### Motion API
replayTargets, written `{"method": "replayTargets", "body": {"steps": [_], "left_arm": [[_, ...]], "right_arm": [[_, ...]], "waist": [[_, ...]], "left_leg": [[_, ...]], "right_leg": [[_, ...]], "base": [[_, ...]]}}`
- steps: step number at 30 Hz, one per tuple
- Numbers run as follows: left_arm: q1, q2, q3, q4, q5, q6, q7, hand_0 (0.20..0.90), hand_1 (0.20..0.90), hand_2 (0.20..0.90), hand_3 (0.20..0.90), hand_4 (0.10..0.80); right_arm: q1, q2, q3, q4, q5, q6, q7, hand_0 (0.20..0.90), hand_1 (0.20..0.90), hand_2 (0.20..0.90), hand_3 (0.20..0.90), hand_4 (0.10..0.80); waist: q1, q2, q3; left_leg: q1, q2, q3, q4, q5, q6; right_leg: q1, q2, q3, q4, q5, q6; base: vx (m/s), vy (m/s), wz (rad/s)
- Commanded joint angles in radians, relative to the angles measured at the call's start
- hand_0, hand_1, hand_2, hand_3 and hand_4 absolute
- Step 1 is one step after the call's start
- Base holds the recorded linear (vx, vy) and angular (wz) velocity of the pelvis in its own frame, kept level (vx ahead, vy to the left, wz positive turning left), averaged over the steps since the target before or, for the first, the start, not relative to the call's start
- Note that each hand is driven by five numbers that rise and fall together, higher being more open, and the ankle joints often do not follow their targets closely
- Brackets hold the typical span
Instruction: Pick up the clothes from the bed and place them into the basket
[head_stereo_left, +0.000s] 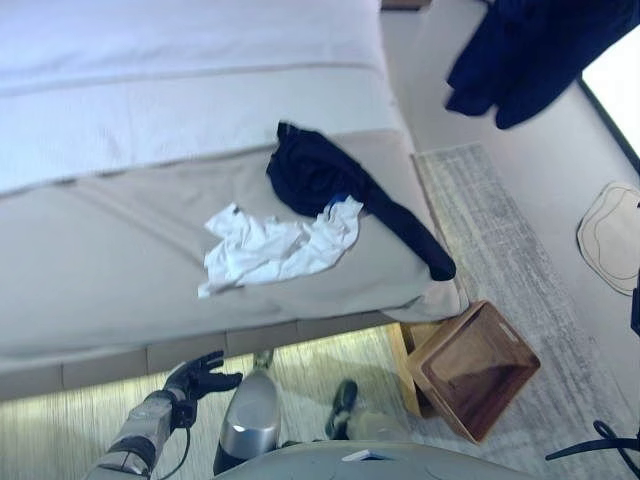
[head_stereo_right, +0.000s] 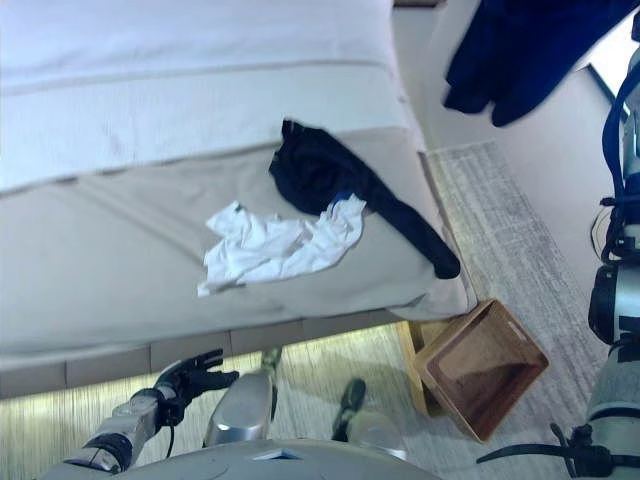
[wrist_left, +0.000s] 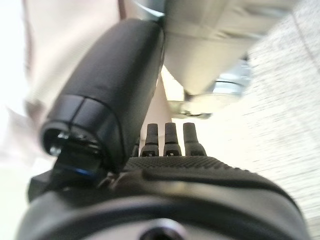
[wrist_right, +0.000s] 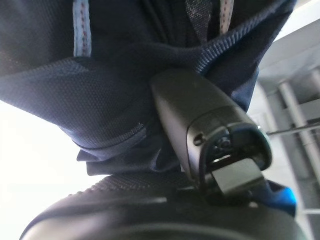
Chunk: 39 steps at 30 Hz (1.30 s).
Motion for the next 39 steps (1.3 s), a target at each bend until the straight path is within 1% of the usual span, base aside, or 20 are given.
{"method": "replayTargets", "body": {"steps": [1,2,6,10,12,15,17,20,22,23,24,28,31,33,35,39], "left_arm": [[0.036,-0.023,-0.104,0.045,0.038,-0.003,-0.046,0.9,0.9,0.9,0.9,0.8],[0.032,-0.029,-0.11,0.044,0.038,-0.005,-0.048,0.9,0.9,0.9,0.9,0.8],[0.024,-0.041,-0.115,0.031,0.04,0.006,-0.04,0.9,0.9,0.9,0.9,0.8],[0.017,-0.039,-0.116,0.022,0.058,0.021,-0.043,0.9,0.9,0.9,0.9,0.8],[0.012,-0.038,-0.117,0.016,0.062,0.027,-0.045,0.9,0.9,0.9,0.9,0.8],[0.001,-0.04,-0.132,0.001,0.05,0.025,-0.042,0.9,0.9,0.9,0.9,0.8],[-0.01,-0.042,-0.146,-0.013,0.039,0.02,-0.043,0.9,0.9,0.9,0.9,0.8],[-0.036,-0.047,-0.166,-0.033,0.016,0.009,-0.04,0.9,0.9,0.9,0.9,0.8],[-0.046,-0.048,-0.17,-0.04,0.008,0.006,-0.038,0.9,0.9,0.9,0.9,0.8],[-0.064,-0.053,-0.179,-0.047,-0.007,-0.002,-0.034,0.9,0.9,0.9,0.9,0.8],[-0.074,-0.061,-0.182,-0.054,-0.021,-0.01,-0.031,0.9,0.9,0.9,0.9,0.8],[-0.085,-0.077,-0.188,-0.082,-0.06,-0.033,-0.021,0.9,0.9,0.9,0.9,0.8],[-0.083,-0.077,-0.183,-0.097,-0.066,-0.035,-0.026,0.9,0.9,0.9,0.9,0.8],[-0.086,-0.074,-0.181,-0.101,-0.077,-0.04,-0.034,0.9,0.9,0.9,0.9,0.8],[-0.09,-0.071,-0.182,-0.106,-0.084,-0.042,-0.038,0.9,0.9,0.9,0.9,0.8],[-0.091,-0.063,-0.186,-0.121,-0.091,-0.046,-0.043,0.9,0.9,0.9,0.9,0.8]], "right_arm": [[0.04,-0.135,0.054,-0.025,-0.022,-0.041,0.057,0.3,0.3,0.3,0.2,0.1],[0.083,-0.132,0.036,-0.026,-0.023,-0.044,0.093,0.3,0.3,0.3,0.2,0.1],[0.212,-0.088,-0.017,-0.085,-0.057,-0.042,0.149,0.3,0.3,0.3,0.2,0.1],[0.323,-0.037,-0.043,-0.119,-0.098,-0.004,0.212,0.3,0.3,0.3,0.2,0.1],[0.395,-0.001,-0.052,-0.098,-0.126,0.026,0.244,0.3,0.3,0.3,0.2,0.1],[0.443,0.029,-0.052,-0.039,-0.133,0.1,0.283,0.3,0.3,0.3,0.2,0.1],[0.449,0.04,-0.043,0.001,-0.131,0.122,0.296,0.3,0.3,0.3,0.2,0.1],[0.418,0.047,-0.017,0.056,-0.135,0.14,0.305,0.3,0.3,0.3,0.2,0.1],[0.4,0.049,-0.004,0.073,-0.133,0.144,0.306,0.3,0.3,0.3,0.2,0.1],[0.378,0.056,0.014,0.102,-0.14,0.171,0.319,0.458,0.458,0.458,0.384,0.284],[0.361,0.058,0.032,0.122,-0.128,0.189,0.33,0.9,0.9,0.9,0.9,0.8],[0.313,0.065,0.074,0.175,-0.119,0.185,0.328,0.9,0.9,0.9,0.9,0.8],[0.311,0.061,0.082,0.207,-0.144,0.209,0.332,0.9,0.9,0.9,0.9,0.8],[0.299,0.044,0.111,0.26,-0.207,0.262,0.373,0.9,0.9,0.9,0.9,0.8],[0.298,0.031,0.13,0.294,-0.216,0.284,0.392,0.9,0.9,0.9,0.9,0.8],[0.307,0.012,0.143,0.35,-0.202,0.296,0.39,0.9,0.9,0.9,0.9,0.8]], "waist": [[-0.024,0.036,-0.207],[-0.042,0.04,-0.209],[-0.078,0.05,-0.211],[-0.107,0.061,-0.206],[-0.126,0.075,-0.192],[-0.141,0.094,-0.167],[-0.147,0.109,-0.146],[-0.155,0.131,-0.105],[-0.157,0.138,-0.094],[-0.16,0.15,-0.071],[-0.163,0.163,-0.053],[-0.167,0.2,-0.006],[-0.167,0.214,0.012],[-0.167,0.219,0.021],[-0.168,0.22,0.028],[-0.165,0.215,0.038]], "left_leg": [[0.111,-0.025,0.043,-0.07,-0.145,0.044],[0.118,-0.024,0.056,-0.07,-0.148,0.043],[0.135,-0.018,0.091,-0.07,-0.154,0.042],[0.144,-0.012,0.116,-0.07,-0.157,0.042],[0.145,-0.007,0.13,-0.067,-0.156,0.042],[0.135,-0.001,0.139,-0.062,-0.15,0.041],[0.122,0.001,0.139,-0.059,-0.145,0.039],[0.091,0.002,0.139,-0.049,-0.135,0.032],[0.078,0.003,0.139,-0.043,-0.132,0.029],[0.058,0.002,0.138,-0.037,-0.126,0.023],[0.042,0.002,0.141,-0.031,-0.121,0.017],[-0.002,0.005,0.149,-0.01,-0.109,0.002],[-0.024,0.009,0.15,0.004,-0.104,-0.007],[-0.041,0.008,0.149,0.013,-0.102,-0.011],[-0.046,0.01,0.149,0.016,-0.103,-0.014],[-0.053,0.015,0.147,0.018,-0.1,-0.017]], "right_leg": [[-0.042,0.069,0.027,0.063,-0.057,-0.019],[-0.041,0.072,0.041,0.052,-0.051,-0.021],[-0.037,0.078,0.065,0.033,-0.041,-0.024],[-0.042,0.083,0.089,0.027,-0.037,-0.029],[-0.049,0.086,0.101,0.033,-0.04,-0.034],[-0.069,0.088,0.108,0.046,-0.041,-0.04],[-0.085,0.089,0.11,0.051,-0.039,-0.044],[-0.116,0.085,0.111,0.058,-0.034,-0.05],[-0.128,0.084,0.112,0.061,-0.033,-0.052],[-0.145,0.081,0.112,0.062,-0.029,-0.054],[-0.159,0.078,0.107,0.059,-0.023,-0.055],[-0.192,0.072,0.101,0.052,-0.015,-0.06],[-0.208,0.069,0.097,0.052,-0.013,-0.06],[-0.223,0.068,0.097,0.05,-0.011,-0.062],[-0.229,0.069,0.097,0.05,-0.011,-0.063],[-0.238,0.071,0.095,0.05,-0.009,-0.065]], "base": [[-0.004,-0.101,-0.42],[-0.004,-0.066,-0.35],[0.004,-0.108,-0.4],[-0.009,-0.137,-0.3],[-0.04,-0.167,-0.27],[-0.097,-0.161,-0.2],[-0.141,-0.136,-0.12],[-0.162,-0.089,-0.09],[-0.162,-0.061,-0.05],[-0.224,-0.071,-0.07],[-0.27,-0.03,-0.13],[-0.148,0.006,-0.11],[-0.067,-0.011,-0.05],[-0.064,-0.001,-0.03],[-0.056,-0.01,-0.01],[-0.017,-0.016,-0.01]]}}
